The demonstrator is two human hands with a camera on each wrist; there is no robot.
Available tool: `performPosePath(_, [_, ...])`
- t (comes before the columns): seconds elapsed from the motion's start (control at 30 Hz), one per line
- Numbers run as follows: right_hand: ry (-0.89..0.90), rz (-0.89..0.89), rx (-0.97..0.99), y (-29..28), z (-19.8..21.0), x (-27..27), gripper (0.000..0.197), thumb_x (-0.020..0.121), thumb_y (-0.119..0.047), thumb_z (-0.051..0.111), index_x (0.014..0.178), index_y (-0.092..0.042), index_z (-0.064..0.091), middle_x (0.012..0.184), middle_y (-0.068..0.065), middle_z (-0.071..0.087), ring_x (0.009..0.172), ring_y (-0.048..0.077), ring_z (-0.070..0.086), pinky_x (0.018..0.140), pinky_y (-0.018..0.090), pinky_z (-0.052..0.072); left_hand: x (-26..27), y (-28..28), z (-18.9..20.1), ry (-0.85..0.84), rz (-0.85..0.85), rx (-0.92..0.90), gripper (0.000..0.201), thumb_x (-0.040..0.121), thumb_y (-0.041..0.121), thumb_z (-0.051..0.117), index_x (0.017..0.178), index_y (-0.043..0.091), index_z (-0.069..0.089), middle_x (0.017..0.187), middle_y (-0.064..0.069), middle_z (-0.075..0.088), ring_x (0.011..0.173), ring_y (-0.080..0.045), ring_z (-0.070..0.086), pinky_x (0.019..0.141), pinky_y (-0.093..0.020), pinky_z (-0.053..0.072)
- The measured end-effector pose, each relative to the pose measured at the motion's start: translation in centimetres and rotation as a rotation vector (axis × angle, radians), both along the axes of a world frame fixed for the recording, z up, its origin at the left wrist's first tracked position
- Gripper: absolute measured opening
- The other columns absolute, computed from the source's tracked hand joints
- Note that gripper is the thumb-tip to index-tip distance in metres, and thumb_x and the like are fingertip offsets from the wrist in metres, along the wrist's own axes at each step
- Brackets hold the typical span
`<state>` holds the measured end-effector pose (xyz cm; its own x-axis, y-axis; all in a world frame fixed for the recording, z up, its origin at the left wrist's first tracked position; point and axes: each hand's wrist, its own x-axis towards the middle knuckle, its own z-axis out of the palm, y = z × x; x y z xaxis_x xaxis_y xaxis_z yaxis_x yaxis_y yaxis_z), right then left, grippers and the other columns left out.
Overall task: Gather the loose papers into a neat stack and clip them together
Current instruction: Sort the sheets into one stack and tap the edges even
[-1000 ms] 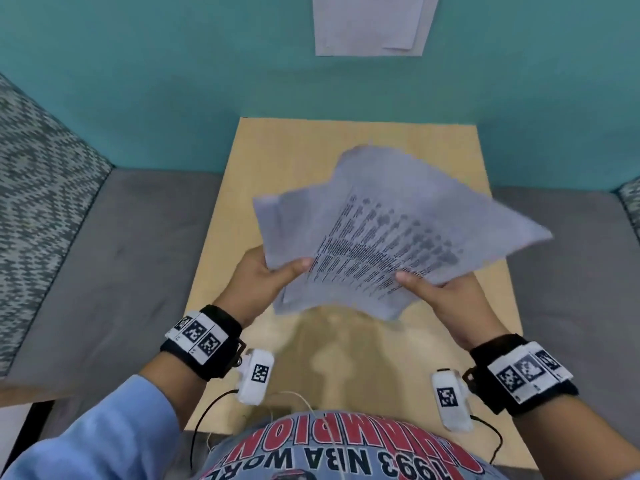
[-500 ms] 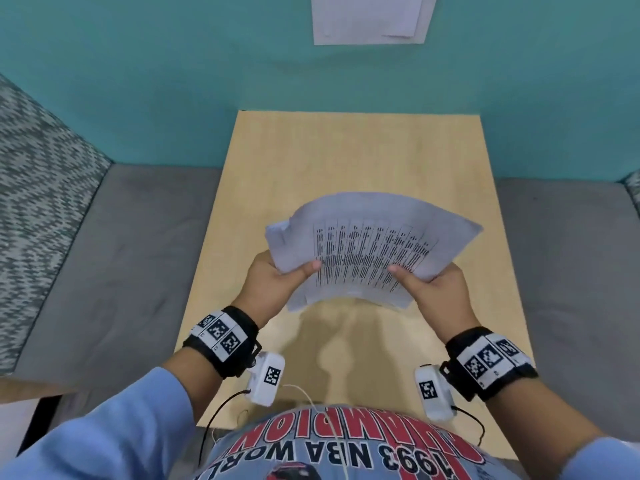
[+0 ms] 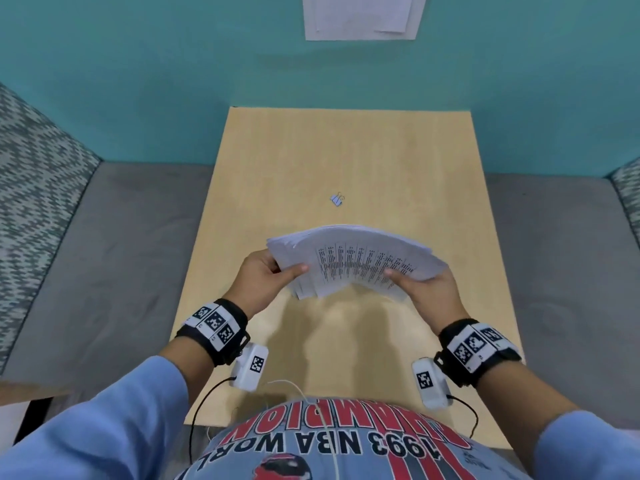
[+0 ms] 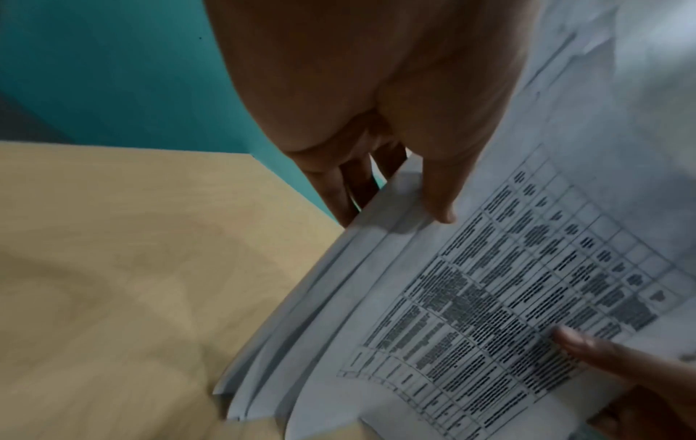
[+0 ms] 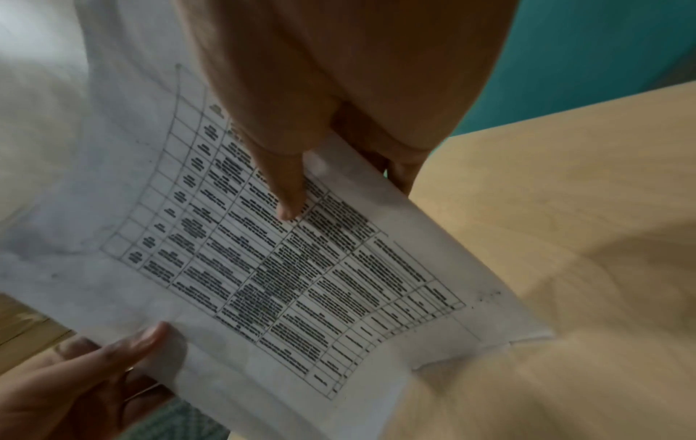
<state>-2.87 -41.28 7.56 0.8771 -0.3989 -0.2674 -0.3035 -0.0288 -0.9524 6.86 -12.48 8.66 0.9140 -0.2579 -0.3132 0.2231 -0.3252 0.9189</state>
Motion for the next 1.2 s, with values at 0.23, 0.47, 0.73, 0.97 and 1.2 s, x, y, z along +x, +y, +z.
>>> performPosePath(0.23, [-0.062, -0.067, -0.020, -0.5, 1.4, 0.5, 0.018, 0.085, -0.013, 0.085, 0.101, -0.018, 0.079, 0.095, -0.007, 0.082, 0.091, 0.006, 0.078, 0.085, 0.028, 0.061, 0.9, -0.4, 1.4, -0.092, 0.035, -0.051, 0.017, 0.091, 0.007, 0.081, 0.096, 0.023, 0.079, 0.099, 0.011, 0.084, 0.098, -0.009, 0.079, 0.090, -0.026, 0.062])
performPosePath(0.47, [0.023, -0.060, -0.043, -0.6, 0.4, 0.6, 0.019, 0.084, -0.018, 0.086, 0.102, -0.016, 0.081, 0.096, -0.001, 0.083, 0.097, 0.020, 0.078, 0.091, 0.035, 0.060, 0.9, -0.7, 3.7, -0.224, -0.018, 0.019, 0.041, 0.083, 0.014, 0.089, 0.119, 0.023, 0.073, 0.111, 0.009, 0.077, 0.103, -0.010, 0.073, 0.091, -0.023, 0.057])
performPosePath(0.73, [-0.152, 0.221, -0.315, -1.0, 5.0, 1.1, 0.037, 0.085, 0.010, 0.065, 0.084, -0.024, 0.078, 0.082, -0.013, 0.077, 0.077, 0.003, 0.067, 0.070, 0.017, 0.049, 2.5, 0.1, 12.9, -0.607, -0.351, 0.476, 0.040, 0.088, 0.037, 0.083, 0.125, 0.038, 0.067, 0.104, 0.019, 0.077, 0.097, 0.001, 0.073, 0.090, -0.029, 0.059])
performPosePath(0.97, [-0.144, 0.371, -0.394, 0.9, 7.8, 1.3, 0.031, 0.085, 0.002, 0.068, 0.087, -0.026, 0.080, 0.086, -0.012, 0.078, 0.084, 0.005, 0.071, 0.074, 0.018, 0.053, 1.5, -1.9, 11.9, -0.620, -0.711, 0.765, 0.034, 0.094, 0.040, 0.056, 0.125, 0.046, 0.070, 0.114, 0.019, 0.077, 0.101, -0.012, 0.072, 0.076, -0.034, 0.057])
performPosePath(1.2, [0.063, 0.295, -0.338, -4.3, 6.1, 0.0, 0.023, 0.073, -0.025, 0.094, 0.088, -0.026, 0.076, 0.082, -0.008, 0.077, 0.071, -0.001, 0.065, 0.065, 0.013, 0.047, 2.4, 0.6, 10.0, -0.295, -0.432, 0.371, 0.017, 0.098, 0.024, 0.074, 0.082, 0.021, 0.080, 0.062, 0.016, 0.065, 0.056, 0.000, 0.052, 0.059, -0.027, 0.041])
